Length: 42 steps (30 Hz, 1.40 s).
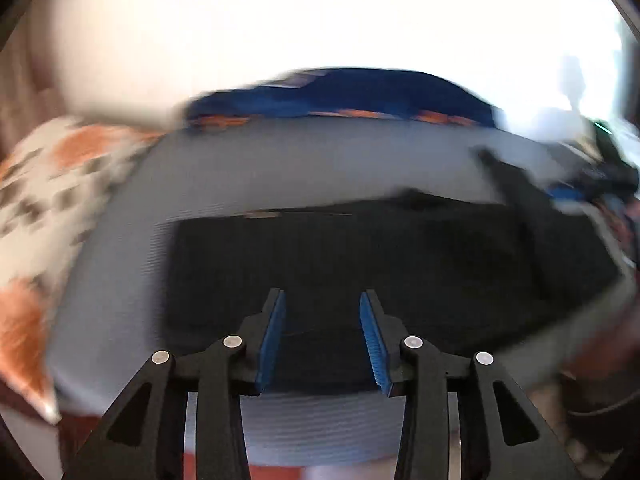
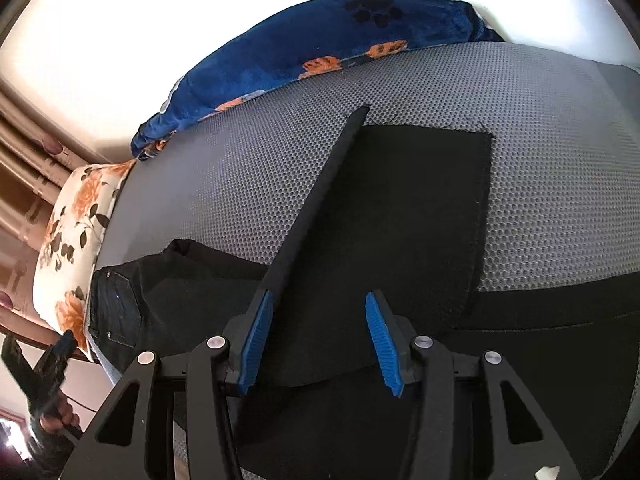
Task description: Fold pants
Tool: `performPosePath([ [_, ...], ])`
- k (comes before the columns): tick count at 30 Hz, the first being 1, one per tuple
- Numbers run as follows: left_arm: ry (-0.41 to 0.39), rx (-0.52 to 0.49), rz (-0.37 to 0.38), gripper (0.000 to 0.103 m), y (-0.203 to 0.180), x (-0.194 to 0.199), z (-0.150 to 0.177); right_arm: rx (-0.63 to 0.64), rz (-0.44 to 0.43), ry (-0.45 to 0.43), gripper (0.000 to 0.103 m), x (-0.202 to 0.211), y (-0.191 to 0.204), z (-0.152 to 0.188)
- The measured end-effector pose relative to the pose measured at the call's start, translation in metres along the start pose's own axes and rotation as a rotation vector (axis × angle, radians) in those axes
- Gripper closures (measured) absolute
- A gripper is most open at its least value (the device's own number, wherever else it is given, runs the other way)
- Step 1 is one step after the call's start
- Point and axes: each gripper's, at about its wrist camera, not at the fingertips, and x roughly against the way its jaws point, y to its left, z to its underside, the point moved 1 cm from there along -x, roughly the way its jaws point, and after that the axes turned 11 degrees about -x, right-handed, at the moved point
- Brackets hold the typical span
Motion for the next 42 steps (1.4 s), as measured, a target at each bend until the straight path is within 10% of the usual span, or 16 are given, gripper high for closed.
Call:
performPosePath([
  [4, 0.03, -0.117, 0.243, 0.063, -0.076, -0.034, -0.025, 0.002, 0.026, 0.001, 0.057, 0.001, 0.003, -0.006],
  [11, 0.069, -0.279, 0.438, 0.063, -0.188, -0.071, -0.043, -0.02, 0.032, -0.011, 0.057, 0.014, -0.006, -0.013],
  [19, 0.148, -0.245, 0.407, 0.065, -0.227, -0.103, -0.035, -0.019, 0.054, 0.007, 0.057, 0.005, -0.013, -0.026],
  [24, 0.148, -0.213, 0.388, 0.091, -0.22, -0.11, -0.036, 0.0, 0.047, 0.035, 0.057, -0.014, -0.01, -0.042],
  [39, 0.151, -0.151, 0.427, 0.093, -0.211, -0.109, -0.037, -0.128, 0.054, 0.103, 0.057, -0.098, 0.0, -0.142],
  [42, 0.154, -0.153, 0.427, 0.093, -0.211, -0.11, -0.036, -0.159, 0.047, 0.11, 0.07, -0.112, -0.001, -0.15],
])
